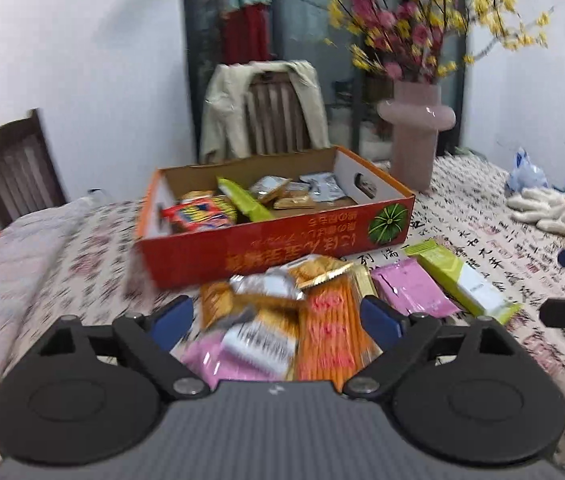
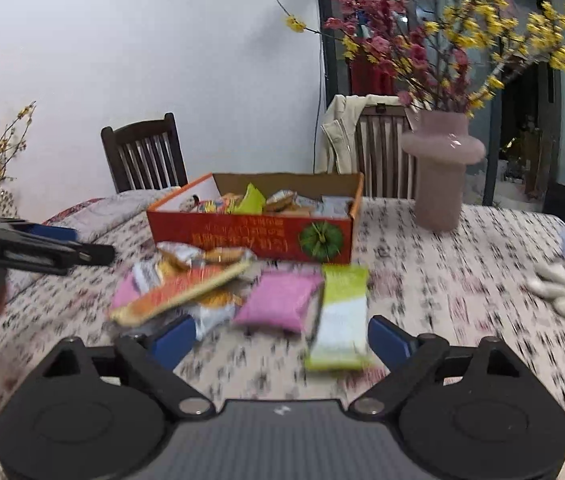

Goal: Organize snacks
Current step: 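Grasp a white packet with the left tool while the right tool grasps a clear crispy-snack packet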

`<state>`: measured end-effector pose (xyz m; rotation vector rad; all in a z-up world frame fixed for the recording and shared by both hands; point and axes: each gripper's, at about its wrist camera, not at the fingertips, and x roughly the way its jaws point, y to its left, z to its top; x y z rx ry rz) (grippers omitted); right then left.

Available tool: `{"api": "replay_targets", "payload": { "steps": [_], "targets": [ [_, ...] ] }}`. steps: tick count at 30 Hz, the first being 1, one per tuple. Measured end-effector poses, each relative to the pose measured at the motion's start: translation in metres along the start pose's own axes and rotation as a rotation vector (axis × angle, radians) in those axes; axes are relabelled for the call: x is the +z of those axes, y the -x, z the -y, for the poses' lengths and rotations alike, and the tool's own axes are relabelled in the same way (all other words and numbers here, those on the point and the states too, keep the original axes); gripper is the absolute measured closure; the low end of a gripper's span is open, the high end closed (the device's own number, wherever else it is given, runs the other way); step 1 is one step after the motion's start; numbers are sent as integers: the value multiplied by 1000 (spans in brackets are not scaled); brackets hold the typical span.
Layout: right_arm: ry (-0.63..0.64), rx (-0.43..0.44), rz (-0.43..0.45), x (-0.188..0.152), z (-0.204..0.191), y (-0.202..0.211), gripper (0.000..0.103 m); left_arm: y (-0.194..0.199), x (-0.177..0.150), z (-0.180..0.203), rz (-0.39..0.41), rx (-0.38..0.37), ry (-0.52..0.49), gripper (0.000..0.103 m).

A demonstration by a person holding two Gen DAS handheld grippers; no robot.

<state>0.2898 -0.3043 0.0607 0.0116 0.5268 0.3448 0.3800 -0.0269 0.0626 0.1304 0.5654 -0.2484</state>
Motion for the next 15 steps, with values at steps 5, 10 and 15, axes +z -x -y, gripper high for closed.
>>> {"api": "replay_targets", "payload": {
  "steps": [5,10,15],
  "targets": [
    [29,11,-10,29,-8,-38,12,-66,16,-11,-77,-28,13,18],
    [58,29,-47,44,-16,-69,12,-98,13,-22,-147,-56,17,50],
    [76,81,-72,65,-26,-109,13,-77,11,-40,-101,-117,31,62]
  ]
}}
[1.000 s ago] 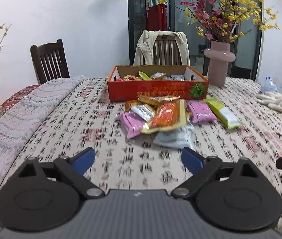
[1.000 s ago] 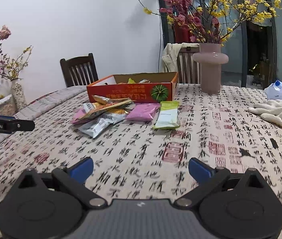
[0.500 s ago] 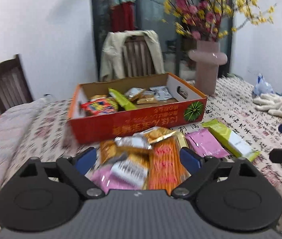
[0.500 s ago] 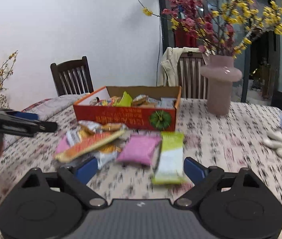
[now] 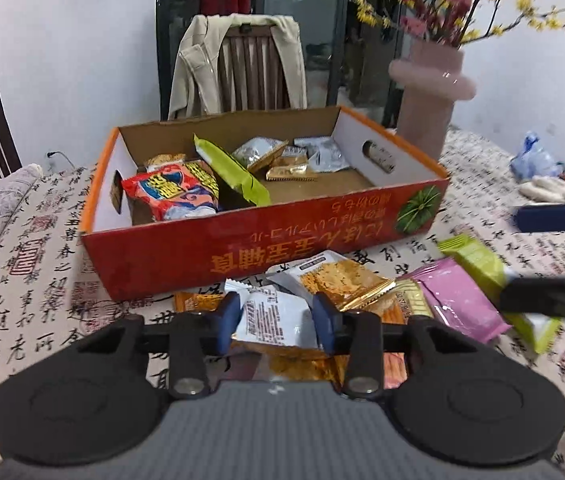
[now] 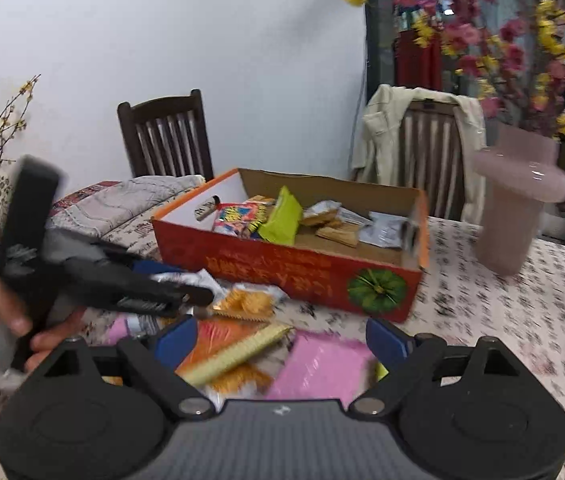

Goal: Organize snacks
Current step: 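Grasp a white packet with the left tool while the right tool grasps a clear crispy-snack packet, then carry both packets into the orange box and open both tools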

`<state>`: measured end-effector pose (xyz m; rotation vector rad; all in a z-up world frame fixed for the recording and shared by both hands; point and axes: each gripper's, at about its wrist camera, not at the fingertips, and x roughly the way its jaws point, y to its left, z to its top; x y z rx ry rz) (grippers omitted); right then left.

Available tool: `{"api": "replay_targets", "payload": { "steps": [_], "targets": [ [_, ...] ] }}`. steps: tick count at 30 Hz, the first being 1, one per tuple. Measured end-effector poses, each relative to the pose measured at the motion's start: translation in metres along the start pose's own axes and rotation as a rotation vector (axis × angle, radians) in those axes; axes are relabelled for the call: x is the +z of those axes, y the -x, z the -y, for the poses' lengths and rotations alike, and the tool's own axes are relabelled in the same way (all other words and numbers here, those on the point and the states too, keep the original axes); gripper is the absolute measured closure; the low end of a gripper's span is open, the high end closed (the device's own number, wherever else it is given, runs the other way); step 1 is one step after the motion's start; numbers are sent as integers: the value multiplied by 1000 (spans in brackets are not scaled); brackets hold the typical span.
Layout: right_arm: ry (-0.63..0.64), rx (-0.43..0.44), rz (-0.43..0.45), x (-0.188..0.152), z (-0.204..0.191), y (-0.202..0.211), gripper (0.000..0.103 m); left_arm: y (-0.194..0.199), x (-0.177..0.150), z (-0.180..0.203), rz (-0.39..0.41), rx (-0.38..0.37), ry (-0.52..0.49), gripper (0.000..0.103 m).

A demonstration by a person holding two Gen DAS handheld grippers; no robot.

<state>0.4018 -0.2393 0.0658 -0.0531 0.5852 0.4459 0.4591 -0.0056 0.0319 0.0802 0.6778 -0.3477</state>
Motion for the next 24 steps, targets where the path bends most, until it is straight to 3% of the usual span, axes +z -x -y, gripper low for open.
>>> {"api": "replay_targets", "payload": {
  "steps": [6,11,12,13,16,21,24],
  "targets": [
    [-101,94,-126,22,0,-84,24,41,-5,-20,58,33,66,63],
    [-49,34,-211,20,-18,-136,32,86,-8,-35,134,66,122,63],
    [-38,30,-219,19,-21,-140,39,91,-9,-36,138,73,127,63],
    [-28,25,-225,18,-23,-142,53,96,-10,-37,141,80,131,63],
    [-2,-2,-215,16,-25,-140,63,108,-12,-35,145,99,139,63],
    [13,-25,-111,24,-25,-100,63,134,-14,-20,191,91,137,63],
    [7,-18,-36,23,-23,-53,63,151,-21,-5,220,73,149,63]
  ]
}}
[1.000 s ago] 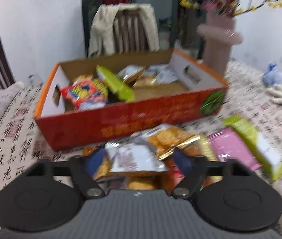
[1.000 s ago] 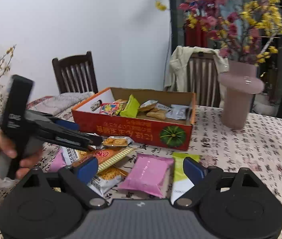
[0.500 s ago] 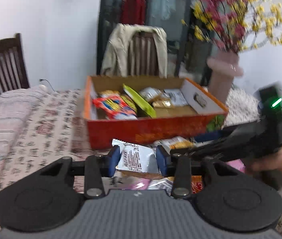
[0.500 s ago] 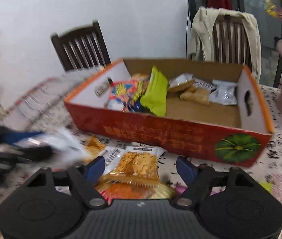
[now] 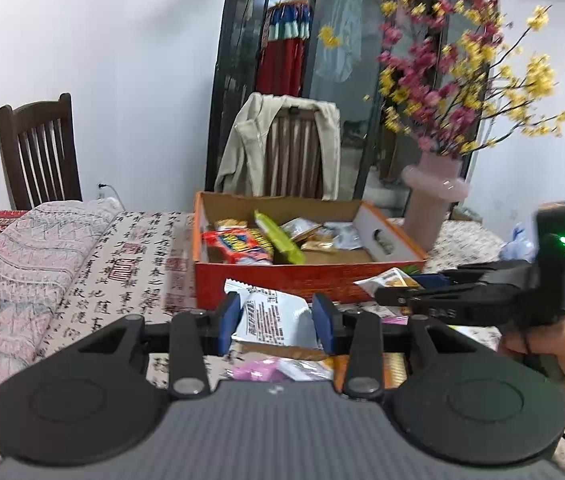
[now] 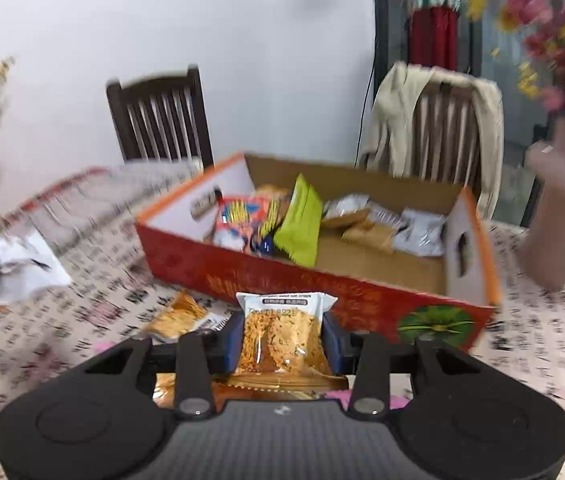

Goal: Organize snacks
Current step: 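Carry both packets into the orange box and open both tools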

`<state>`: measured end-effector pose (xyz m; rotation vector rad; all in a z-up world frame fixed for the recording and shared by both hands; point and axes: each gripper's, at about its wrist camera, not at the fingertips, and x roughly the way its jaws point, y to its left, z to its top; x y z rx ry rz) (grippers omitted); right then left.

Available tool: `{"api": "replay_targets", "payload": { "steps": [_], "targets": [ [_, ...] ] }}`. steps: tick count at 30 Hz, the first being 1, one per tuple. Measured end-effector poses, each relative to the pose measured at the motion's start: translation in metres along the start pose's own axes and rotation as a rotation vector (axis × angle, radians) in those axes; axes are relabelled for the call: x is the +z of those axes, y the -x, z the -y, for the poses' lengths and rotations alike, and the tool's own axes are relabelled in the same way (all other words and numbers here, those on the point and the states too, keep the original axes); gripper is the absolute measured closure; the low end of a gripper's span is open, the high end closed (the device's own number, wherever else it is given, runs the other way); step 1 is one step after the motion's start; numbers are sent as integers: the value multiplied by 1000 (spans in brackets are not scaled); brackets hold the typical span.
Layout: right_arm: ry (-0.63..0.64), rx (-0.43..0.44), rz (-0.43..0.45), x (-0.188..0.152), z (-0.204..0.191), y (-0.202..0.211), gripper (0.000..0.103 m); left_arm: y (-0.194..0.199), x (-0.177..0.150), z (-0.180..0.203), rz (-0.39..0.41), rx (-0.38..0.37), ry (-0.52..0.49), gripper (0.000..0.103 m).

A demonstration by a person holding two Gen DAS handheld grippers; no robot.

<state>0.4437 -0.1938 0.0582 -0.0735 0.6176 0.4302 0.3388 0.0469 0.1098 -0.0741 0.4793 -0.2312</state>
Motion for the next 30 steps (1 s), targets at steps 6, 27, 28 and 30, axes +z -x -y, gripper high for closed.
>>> {"api": "replay_targets", "payload": {
  "steps": [6,27,28,30],
  "targets": [
    [-14,55,58,-42,0,88,63,35,-25,23,22,-46,76,62],
    [-62,117,68,-85,5,136,63,-12,0,27,-12,-91,38,62],
    [-59,122,71,-76,5,130,63,-21,6,21,-13,-89,37,62],
    [-47,125,75,-60,5,115,63,-43,20,7,-20,-83,42,62]
  ]
}}
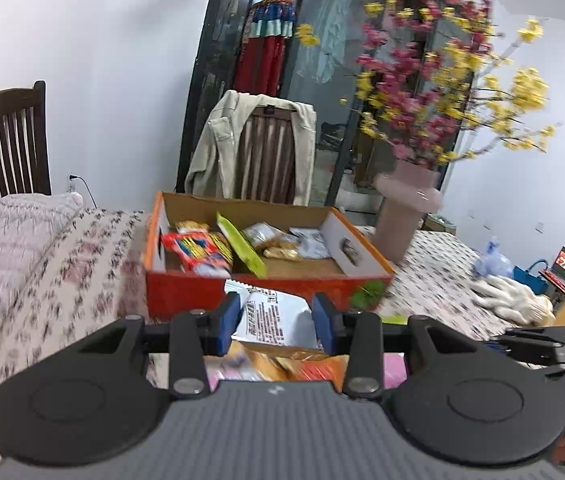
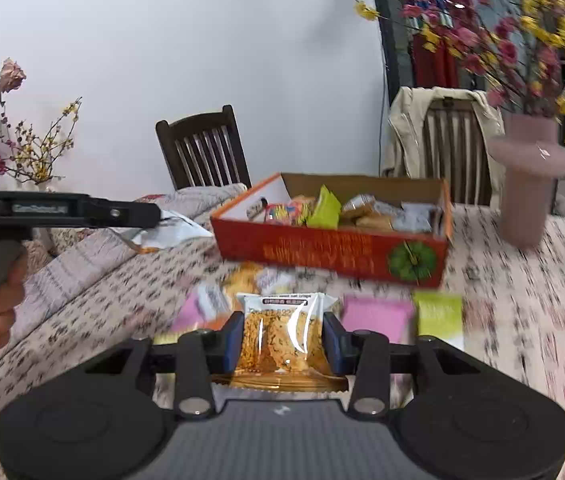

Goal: Organize snacks
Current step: 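Carry both packets into the orange box and open both tools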

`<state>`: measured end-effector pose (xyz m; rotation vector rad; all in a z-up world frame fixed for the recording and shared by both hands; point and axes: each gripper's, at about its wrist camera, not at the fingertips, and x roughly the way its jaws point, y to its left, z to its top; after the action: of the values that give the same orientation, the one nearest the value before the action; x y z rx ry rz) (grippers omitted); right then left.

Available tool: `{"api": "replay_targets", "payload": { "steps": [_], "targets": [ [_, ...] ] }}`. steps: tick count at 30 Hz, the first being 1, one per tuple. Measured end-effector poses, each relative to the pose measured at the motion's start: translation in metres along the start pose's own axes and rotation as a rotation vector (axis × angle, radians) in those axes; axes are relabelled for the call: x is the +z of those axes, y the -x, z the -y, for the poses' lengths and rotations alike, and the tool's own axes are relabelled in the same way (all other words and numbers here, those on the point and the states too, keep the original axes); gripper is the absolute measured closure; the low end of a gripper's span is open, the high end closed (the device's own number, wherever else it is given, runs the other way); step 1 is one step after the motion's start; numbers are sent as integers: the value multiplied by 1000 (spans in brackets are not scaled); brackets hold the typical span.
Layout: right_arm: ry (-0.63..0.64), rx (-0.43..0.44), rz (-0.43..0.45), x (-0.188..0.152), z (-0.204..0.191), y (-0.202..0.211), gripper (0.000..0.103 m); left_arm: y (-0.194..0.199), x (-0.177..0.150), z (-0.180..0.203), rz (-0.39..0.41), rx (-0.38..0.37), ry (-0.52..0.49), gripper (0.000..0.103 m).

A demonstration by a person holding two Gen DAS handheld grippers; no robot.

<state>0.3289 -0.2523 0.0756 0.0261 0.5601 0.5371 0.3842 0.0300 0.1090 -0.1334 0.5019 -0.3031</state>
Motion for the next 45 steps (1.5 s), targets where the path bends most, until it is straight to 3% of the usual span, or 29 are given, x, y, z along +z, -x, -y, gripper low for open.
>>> {"api": "replay_targets", "payload": {
  "steps": [5,12,17,19,23,26,28,34,39,45],
  "targets": [
    [40,-8,15,49,0,-45,63,-58,34,-33,-28,19,33,62],
    [-44,9,-22,101,19,-139,63,-133,58,-71,-69,85,89,61],
    [-171,-23,-88,110,44,-211,63,-174,48,-85,-125,124,104,61],
    [-182,-52,-118,105,49,-231,63,-179,43,-88,-137,141,110,51],
    [-176,-64,-150,91,46,-251,54,-173,39,-85,-133,127,88,45],
    [-173,-57,-160,87,45,-251,46,-165,41,-80,-122,125,63,39],
    [-168,-65,-160,88,45,-247,36,-158,43,-75,-113,124,55,36],
    [-146,-70,-136,97,41,-219,31,-125,46,-62,-69,126,17,21],
    [-119,-126,-92,104,49,-172,26,-80,44,-54,-21,170,-55,7],
    [-208,-149,-7,104,75,-99,19,-35,35,-46,-6,217,-34,5]
  ]
}}
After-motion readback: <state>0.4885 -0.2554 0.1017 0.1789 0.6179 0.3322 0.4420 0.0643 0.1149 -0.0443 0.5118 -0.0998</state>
